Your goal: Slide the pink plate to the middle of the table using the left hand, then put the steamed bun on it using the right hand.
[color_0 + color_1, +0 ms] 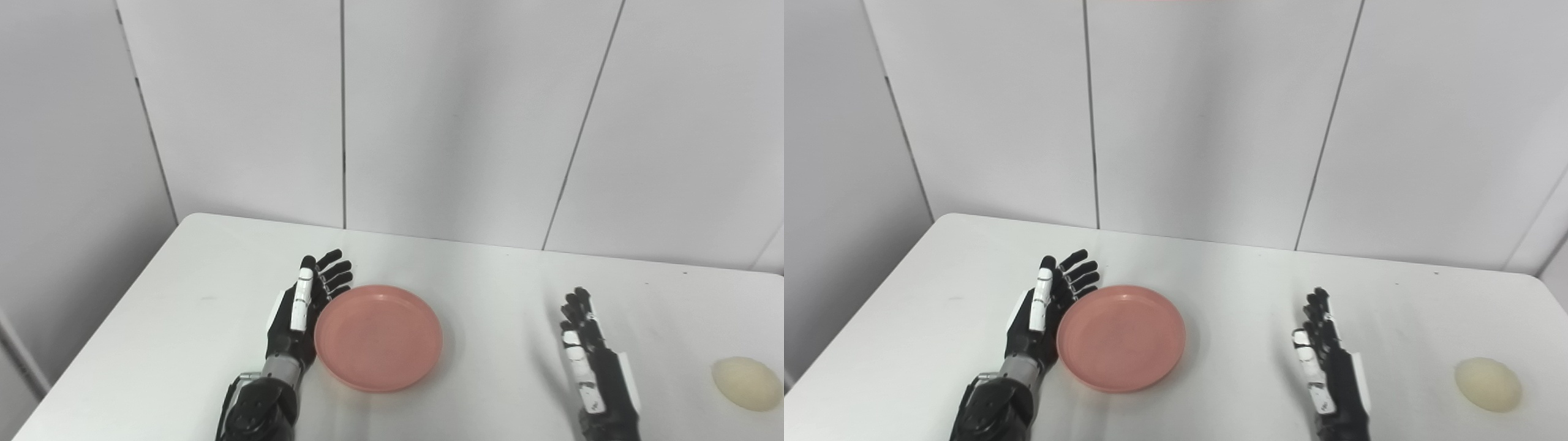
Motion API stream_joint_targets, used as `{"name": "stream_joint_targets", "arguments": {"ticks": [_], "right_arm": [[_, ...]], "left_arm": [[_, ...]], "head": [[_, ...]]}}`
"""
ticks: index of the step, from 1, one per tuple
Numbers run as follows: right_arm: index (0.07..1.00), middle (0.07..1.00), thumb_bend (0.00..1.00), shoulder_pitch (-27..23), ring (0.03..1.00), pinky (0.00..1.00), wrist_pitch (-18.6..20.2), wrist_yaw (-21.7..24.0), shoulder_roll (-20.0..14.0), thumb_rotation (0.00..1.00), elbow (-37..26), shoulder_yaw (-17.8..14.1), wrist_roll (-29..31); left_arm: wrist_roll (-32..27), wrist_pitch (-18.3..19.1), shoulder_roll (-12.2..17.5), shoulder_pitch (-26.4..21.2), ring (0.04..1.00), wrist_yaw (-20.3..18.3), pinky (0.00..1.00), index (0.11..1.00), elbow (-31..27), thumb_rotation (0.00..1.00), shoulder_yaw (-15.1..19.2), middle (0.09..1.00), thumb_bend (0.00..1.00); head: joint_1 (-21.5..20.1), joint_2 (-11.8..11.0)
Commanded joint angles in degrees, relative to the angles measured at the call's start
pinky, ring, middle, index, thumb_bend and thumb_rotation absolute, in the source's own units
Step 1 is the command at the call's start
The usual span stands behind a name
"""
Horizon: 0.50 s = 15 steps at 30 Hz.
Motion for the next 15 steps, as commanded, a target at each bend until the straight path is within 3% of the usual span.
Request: {"name": "stream_joint_targets", "arguments": {"ticks": [1,15], "right_arm": [[0.982,0.969,0.53,1.63,0.974,0.98,-2.01,-0.04,1.32,0.83,1.73,0.70,0.34],[0.979,0.967,0.57,1.52,0.974,0.99,-1.21,-1.27,1.62,0.85,-0.01,1.90,-2.57]], "left_arm": [[-0.27,-0.18,-0.98,1.71,0.832,-1.59,0.84,0.800,-0.81,0.98,-1.04,0.814,0.58],[1.68,3.01,-3.63,5.57,0.887,-2.75,0.91,0.852,-7.40,0.99,-6.52,0.869,0.52]], "head": [[-0.70,0.28],[-3.96,3.61]]}}
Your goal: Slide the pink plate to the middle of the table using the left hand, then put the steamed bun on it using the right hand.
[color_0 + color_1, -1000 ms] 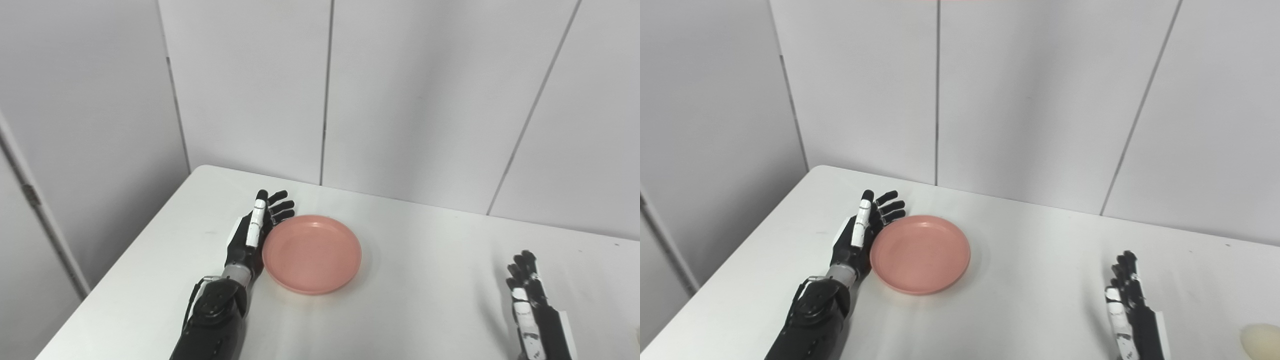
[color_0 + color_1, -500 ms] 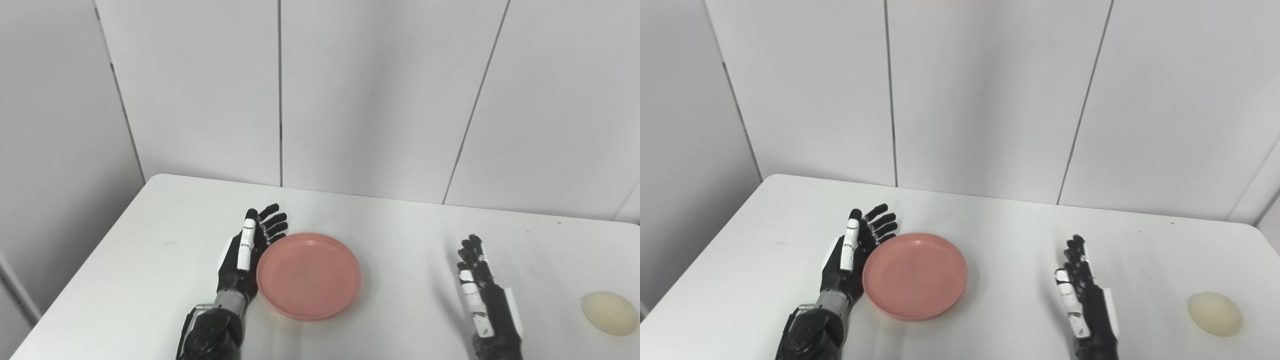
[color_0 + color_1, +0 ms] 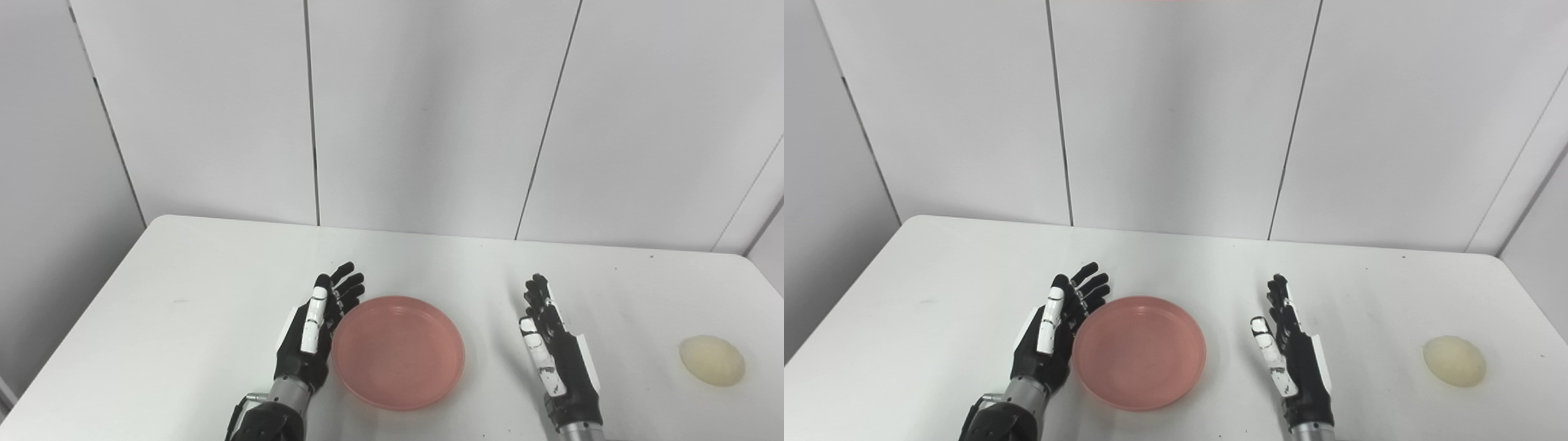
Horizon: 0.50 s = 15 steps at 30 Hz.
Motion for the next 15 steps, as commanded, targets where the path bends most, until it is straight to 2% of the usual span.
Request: {"name": "stream_joint_targets", "arguments": {"ticks": [1,4,7,15], "right_arm": [[0.981,0.969,0.57,1.30,0.975,0.99,-1.23,-0.43,1.01,0.85,0.84,0.58,-0.34],[0.989,0.977,0.60,1.38,0.980,1.00,-1.07,-0.46,1.04,0.86,0.33,0.86,-0.85],[0.993,0.978,0.61,1.49,0.983,1.00,-0.27,-0.50,0.96,0.87,-0.27,1.15,-1.60],[0.986,0.970,0.64,1.23,0.979,1.00,0.12,-0.94,1.14,0.87,-1.50,1.59,-2.79]], "left_arm": [[0.61,1.24,-1.43,1.23,0.899,-0.76,0.93,0.863,-1.72,0.99,-1.43,0.880,0.51],[0.74,2.52,-1.60,2.01,0.940,-1.23,0.99,0.899,-3.01,0.99,-2.67,0.920,0.52],[0.57,3.36,-1.89,2.61,0.961,-1.50,1.00,0.913,-3.71,0.96,-3.08,0.942,0.54],[1.42,1.13,-3.22,2.70,0.971,-0.94,0.99,0.933,-2.69,0.94,-3.08,0.964,0.49]], "head": [[-0.23,0.46],[-0.91,1.24],[-1.49,1.64],[-2.70,3.98]]}}
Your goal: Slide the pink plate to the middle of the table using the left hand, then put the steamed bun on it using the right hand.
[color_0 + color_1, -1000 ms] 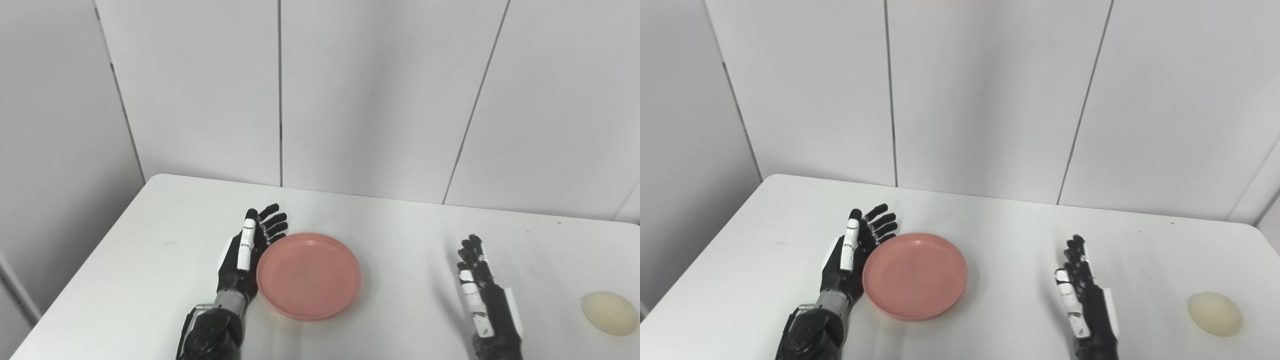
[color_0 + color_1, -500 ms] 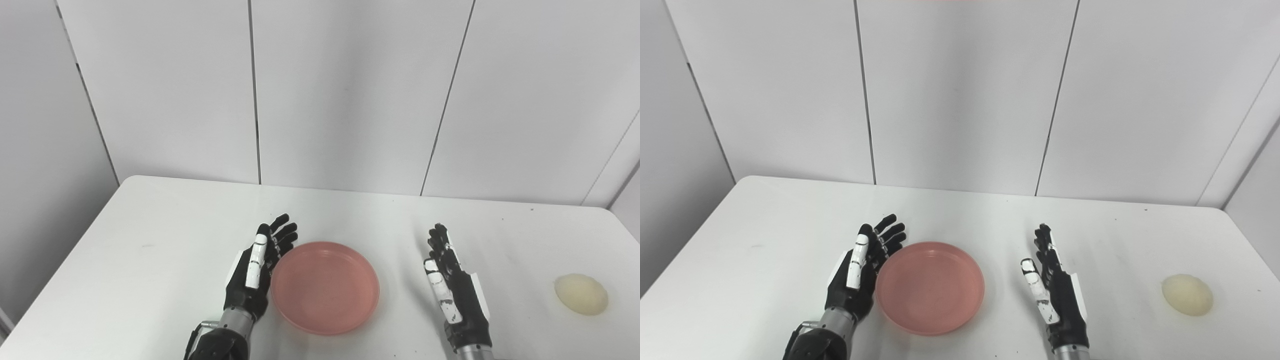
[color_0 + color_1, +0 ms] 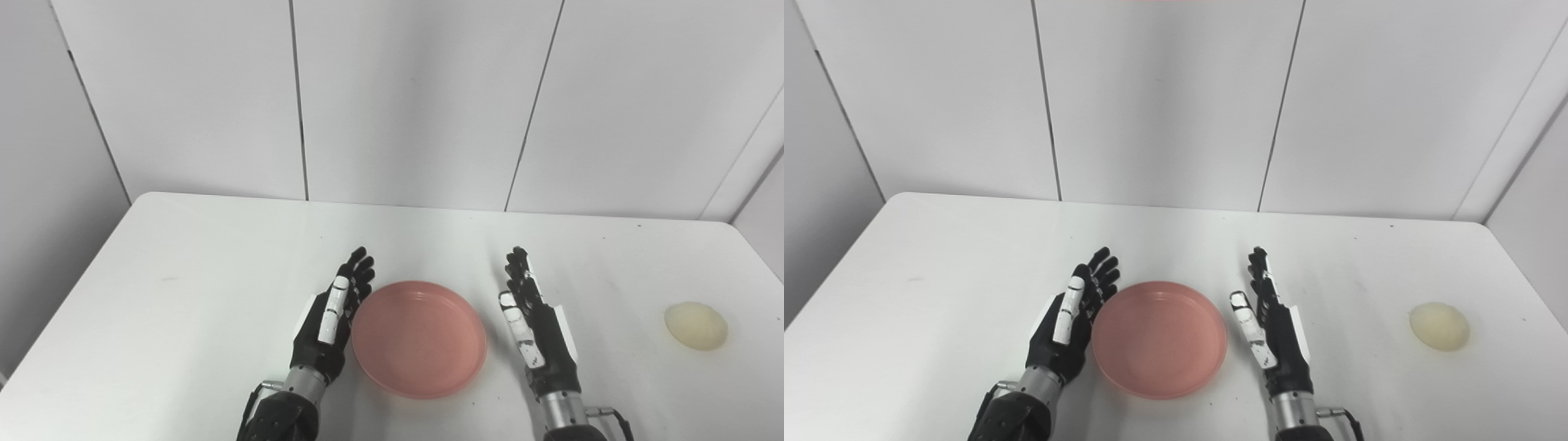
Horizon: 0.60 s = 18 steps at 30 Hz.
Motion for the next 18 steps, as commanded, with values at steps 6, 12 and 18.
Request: {"name": "stream_joint_targets", "arguments": {"ticks": [6,12,18], "right_arm": [[0.981,0.969,0.62,0.23,0.983,1.00,1.59,-1.34,0.26,0.89,-2.76,-0.52,-1.29],[0.947,0.940,0.56,-2.64,0.942,0.97,4.64,-4.35,-1.18,0.83,-6.00,-4.84,-1.45],[0.908,0.901,0.58,-6.04,0.905,0.90,11.40,-5.83,-7.93,0.78,-9.38,-9.70,-5.98]], "left_arm": [[0.61,-0.74,-0.39,-0.38,0.969,-0.08,0.99,0.938,0.96,0.96,0.06,0.964,0.50],[0.30,-0.22,-0.25,-0.59,0.982,-0.10,1.00,0.945,0.94,0.94,0.39,0.970,0.51],[0.33,0.74,0.05,-0.62,1.000,-0.18,1.00,0.962,0.75,0.92,0.42,0.991,0.52]], "head": [[-0.42,0.78],[-1.67,0.64],[-3.48,0.22]]}}
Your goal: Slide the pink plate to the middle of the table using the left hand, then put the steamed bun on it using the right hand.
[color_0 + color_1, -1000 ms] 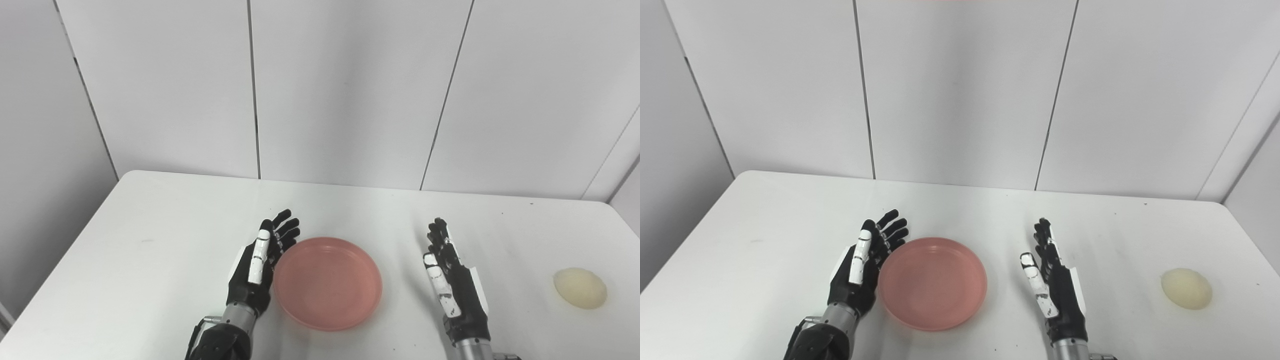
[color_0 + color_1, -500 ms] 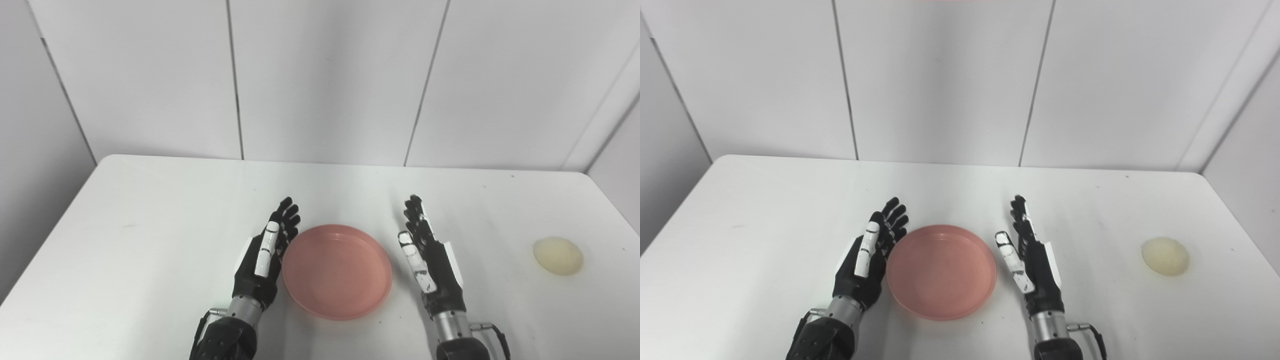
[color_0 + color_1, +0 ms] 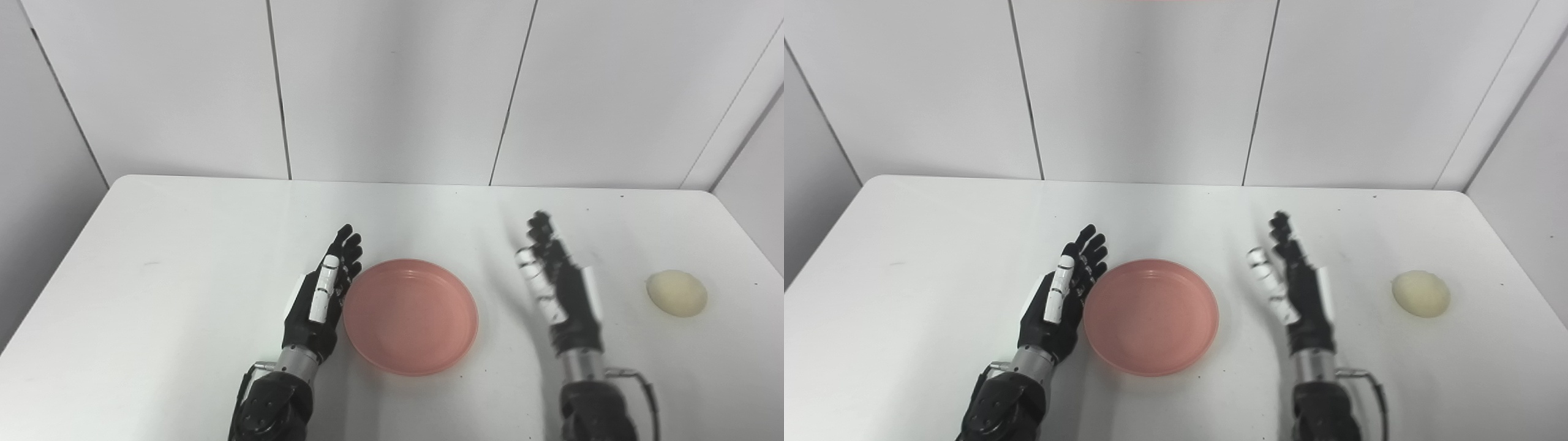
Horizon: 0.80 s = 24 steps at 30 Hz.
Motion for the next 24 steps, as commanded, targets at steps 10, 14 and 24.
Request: {"name": "stream_joint_targets", "arguments": {"ticks": [10,14,24], "right_arm": [[0.864,0.863,0.60,-5.10,0.826,0.76,10.20,-1.40,-14.00,0.66,-4.39,-4.94,-8.80],[0.837,0.854,0.62,-4.45,0.844,0.77,15.74,0.33,-17.62,0.62,-6.33,-4.68,-12.57],[0.827,0.832,0.75,-4.91,0.815,0.72,28.38,3.94,-18.92,0.52,-7.56,-3.36,-19.42]], "left_arm": [[-0.53,0.73,0.38,-0.82,1.000,-0.84,1.00,0.974,1.86,0.90,1.18,1.000,0.54],[-0.22,0.14,0.64,-0.92,1.000,-1.11,1.00,0.970,2.42,0.90,1.43,0.994,0.54],[-1.19,1.84,2.41,-0.91,0.992,-2.41,1.00,0.958,1.21,0.93,2.64,0.980,0.52]], "head": [[-2.54,-1.10],[-5.10,-1.43],[-15.16,-2.46]]}}
